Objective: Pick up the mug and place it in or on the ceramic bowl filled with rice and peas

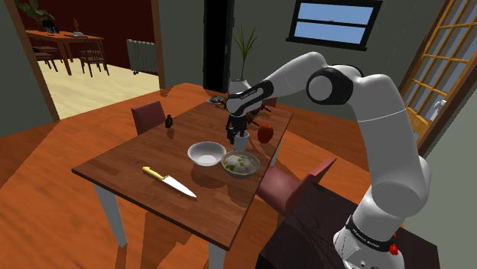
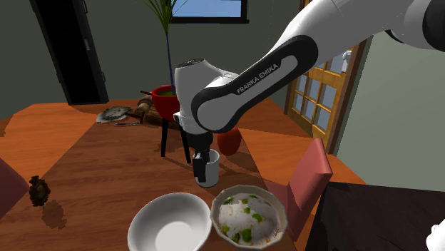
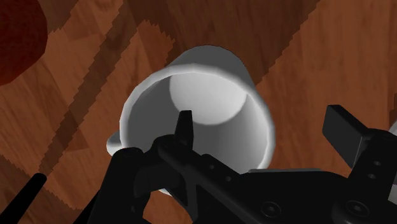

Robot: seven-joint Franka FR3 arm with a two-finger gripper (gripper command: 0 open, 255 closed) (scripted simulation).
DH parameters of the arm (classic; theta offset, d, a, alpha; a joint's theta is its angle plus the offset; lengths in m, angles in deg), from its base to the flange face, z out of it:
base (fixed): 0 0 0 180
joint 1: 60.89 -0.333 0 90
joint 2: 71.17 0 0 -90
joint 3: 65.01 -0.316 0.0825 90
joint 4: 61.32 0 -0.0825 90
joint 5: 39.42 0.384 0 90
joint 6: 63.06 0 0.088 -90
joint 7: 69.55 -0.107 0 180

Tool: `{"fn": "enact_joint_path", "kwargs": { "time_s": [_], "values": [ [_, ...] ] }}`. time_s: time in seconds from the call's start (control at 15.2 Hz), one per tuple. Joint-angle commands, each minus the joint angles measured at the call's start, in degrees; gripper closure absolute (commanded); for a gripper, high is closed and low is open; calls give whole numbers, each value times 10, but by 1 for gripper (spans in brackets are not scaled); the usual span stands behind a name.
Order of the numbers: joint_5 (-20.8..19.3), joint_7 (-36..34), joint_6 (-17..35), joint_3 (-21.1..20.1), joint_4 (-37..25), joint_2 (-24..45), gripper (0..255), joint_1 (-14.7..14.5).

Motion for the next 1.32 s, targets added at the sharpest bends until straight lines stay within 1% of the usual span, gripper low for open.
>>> {"fn": "enact_joint_path", "kwargs": {
  "time_s": [0.0, 0.07, 0.13, 0.73, 1.25],
  "values": [
    [0, 0, 0, 0, 0, 0, 0, 0],
    [0, 0, 0, 0, 0, 0, 0, 0],
    [0, 0, 0, 0, 0, 0, 255, 0],
    [0, 0, 0, 0, 0, 0, 255, 0],
    [0, 2, -44, 1, -11, -33, 255, -1]
  ]
}}
